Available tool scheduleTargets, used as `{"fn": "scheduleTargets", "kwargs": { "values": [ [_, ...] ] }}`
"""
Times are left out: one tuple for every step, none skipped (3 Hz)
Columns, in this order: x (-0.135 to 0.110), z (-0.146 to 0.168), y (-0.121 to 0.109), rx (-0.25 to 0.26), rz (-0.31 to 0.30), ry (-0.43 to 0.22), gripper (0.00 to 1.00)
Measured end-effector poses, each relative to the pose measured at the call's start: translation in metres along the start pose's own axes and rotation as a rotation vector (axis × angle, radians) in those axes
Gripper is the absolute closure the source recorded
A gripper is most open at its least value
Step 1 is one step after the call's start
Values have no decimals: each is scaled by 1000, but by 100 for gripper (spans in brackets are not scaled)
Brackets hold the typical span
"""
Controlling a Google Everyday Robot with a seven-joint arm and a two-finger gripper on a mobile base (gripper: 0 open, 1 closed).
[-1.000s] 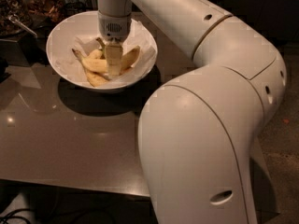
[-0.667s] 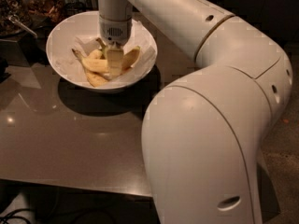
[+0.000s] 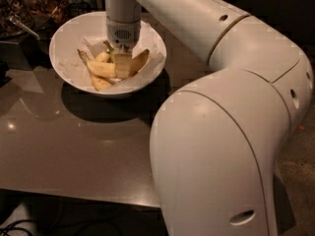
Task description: Pick banana from white bowl
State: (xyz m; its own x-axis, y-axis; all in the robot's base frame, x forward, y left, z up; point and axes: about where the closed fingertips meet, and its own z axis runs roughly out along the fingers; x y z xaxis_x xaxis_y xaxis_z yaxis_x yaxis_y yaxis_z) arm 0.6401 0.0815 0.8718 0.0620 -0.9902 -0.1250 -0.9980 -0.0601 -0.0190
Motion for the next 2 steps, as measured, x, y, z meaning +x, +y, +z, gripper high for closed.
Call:
{"fn": "scheduleTargets", "kwargs": {
  "values": [
    [-4,-10,2,38,1,-23,100],
    [-3,-38,24,92,-4,-58,100]
  ]
}}
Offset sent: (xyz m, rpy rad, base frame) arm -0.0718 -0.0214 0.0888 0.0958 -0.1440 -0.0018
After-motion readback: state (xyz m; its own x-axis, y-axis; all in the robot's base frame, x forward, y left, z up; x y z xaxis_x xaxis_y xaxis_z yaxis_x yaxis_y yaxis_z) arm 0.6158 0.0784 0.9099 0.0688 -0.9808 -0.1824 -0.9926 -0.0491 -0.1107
